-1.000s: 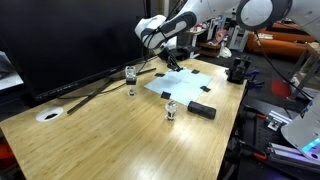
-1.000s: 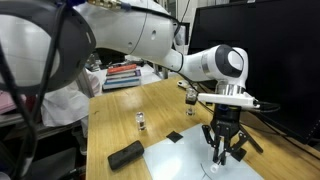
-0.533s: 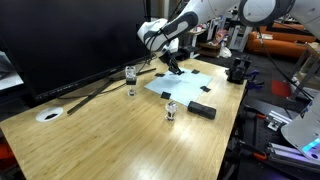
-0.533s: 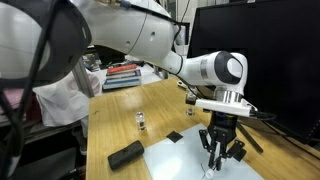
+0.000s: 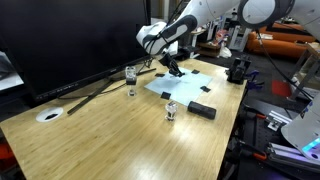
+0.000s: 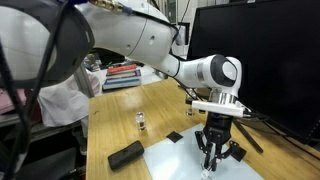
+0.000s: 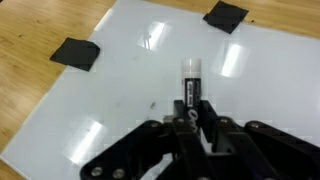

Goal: Draw an "x" on the paper

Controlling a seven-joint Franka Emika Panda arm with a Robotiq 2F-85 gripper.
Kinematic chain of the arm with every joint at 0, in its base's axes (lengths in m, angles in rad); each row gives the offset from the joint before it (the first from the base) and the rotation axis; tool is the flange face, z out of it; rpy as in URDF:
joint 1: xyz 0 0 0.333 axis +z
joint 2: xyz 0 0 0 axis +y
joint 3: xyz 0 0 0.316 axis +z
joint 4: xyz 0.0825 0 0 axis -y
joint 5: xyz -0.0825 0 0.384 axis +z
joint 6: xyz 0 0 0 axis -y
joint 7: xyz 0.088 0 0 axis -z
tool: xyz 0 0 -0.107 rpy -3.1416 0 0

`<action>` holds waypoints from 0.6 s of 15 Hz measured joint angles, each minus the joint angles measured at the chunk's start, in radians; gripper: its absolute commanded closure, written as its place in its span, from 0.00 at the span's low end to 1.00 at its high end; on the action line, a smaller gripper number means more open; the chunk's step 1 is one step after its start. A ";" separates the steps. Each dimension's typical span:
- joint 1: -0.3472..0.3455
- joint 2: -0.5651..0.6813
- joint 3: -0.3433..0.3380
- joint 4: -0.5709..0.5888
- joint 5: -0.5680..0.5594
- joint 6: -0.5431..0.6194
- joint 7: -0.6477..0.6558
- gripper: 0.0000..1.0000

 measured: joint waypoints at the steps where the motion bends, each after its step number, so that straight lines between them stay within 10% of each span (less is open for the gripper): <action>1: 0.005 0.002 0.000 0.000 -0.005 -0.008 0.000 0.95; 9: 0.017 0.026 -0.003 0.004 -0.043 -0.050 0.000 0.95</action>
